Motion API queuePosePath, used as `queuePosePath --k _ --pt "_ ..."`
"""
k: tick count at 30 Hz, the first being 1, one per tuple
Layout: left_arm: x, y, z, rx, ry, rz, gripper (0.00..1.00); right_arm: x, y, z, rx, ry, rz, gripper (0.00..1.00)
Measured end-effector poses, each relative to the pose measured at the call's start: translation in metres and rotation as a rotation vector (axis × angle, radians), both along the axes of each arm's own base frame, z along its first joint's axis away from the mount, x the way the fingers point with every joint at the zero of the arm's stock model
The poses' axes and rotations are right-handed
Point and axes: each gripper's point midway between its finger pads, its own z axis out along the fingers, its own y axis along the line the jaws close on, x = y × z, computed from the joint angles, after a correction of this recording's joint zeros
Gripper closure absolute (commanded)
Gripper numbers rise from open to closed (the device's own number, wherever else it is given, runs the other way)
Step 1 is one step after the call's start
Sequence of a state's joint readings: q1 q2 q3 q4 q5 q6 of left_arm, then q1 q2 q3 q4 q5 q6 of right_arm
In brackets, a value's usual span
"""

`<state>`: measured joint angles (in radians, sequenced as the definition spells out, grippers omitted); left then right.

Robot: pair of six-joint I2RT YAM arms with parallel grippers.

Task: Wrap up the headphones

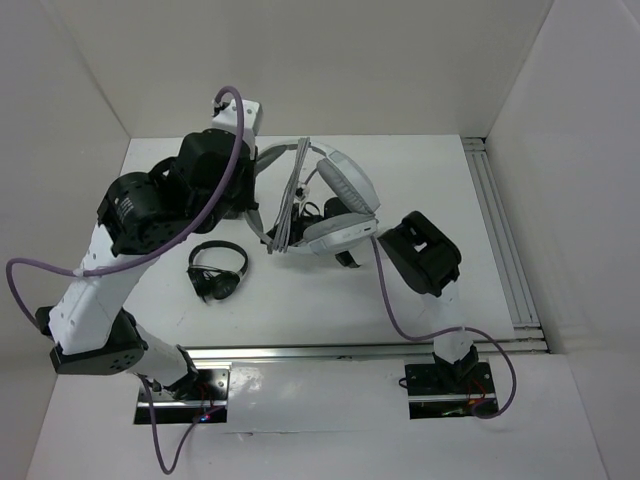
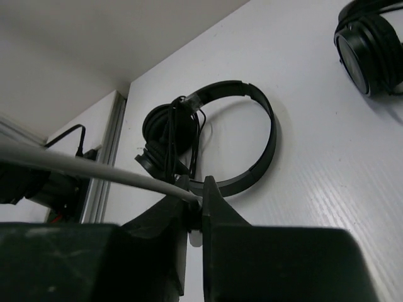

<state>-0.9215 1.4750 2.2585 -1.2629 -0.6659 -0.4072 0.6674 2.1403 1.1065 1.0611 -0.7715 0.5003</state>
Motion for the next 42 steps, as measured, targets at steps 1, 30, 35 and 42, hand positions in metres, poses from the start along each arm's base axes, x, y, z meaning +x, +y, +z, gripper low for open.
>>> queuePosePath --k 1,30,35,42 --pt "0.001 0.001 0.0 -0.004 0.0 0.008 1.0 0.001 0.001 0.003 0.017 -0.002 -0.002 0.95" --pt "0.119 0.093 -0.167 0.09 0.286 0.477 1.0 -0.211 -0.002 0.087 -0.011 -0.203 0.278 1.0" --pt "0.101 0.112 -0.225 0.182 0.41 0.471 1.0 -0.206 -0.001 0.112 -0.204 -0.336 0.148 1.0" --pt "0.072 0.096 -0.295 0.209 0.569 0.248 1.0 -0.188 -0.024 0.114 -0.523 -0.508 -0.047 1.0"
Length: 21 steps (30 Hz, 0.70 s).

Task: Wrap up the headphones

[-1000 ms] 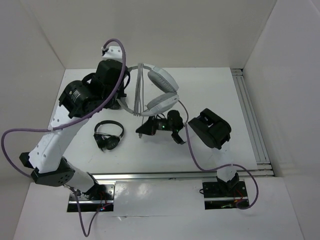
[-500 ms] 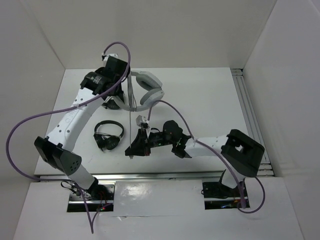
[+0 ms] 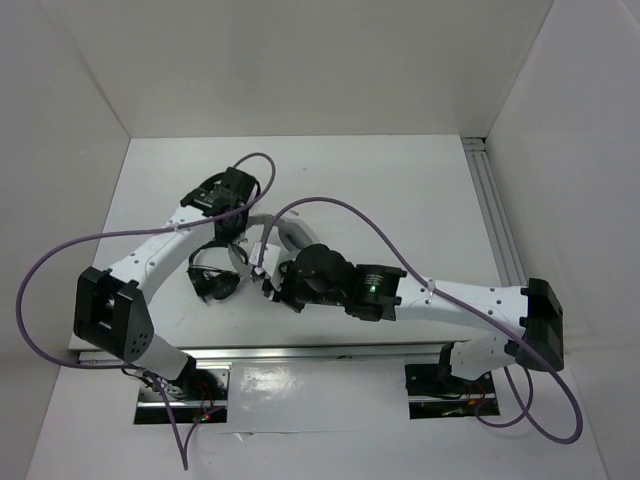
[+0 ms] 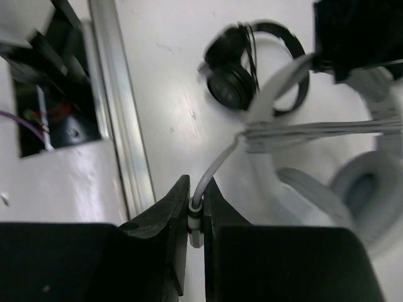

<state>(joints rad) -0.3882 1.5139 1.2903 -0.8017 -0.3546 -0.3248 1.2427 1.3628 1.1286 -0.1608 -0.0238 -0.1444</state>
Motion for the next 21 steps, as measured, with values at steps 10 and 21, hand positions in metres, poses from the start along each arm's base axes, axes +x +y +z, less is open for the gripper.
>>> queuePosePath --k 10,21 --pt "-0.054 -0.077 -0.035 0.012 0.103 -0.464 1.0 0.003 -0.042 -0.024 -0.334 -0.186 -0.122 1.0" --pt "-0.088 -0.092 0.022 -0.098 -0.027 -0.633 1.0 0.015 -0.085 -0.002 -0.385 -0.345 -0.23 1.0"
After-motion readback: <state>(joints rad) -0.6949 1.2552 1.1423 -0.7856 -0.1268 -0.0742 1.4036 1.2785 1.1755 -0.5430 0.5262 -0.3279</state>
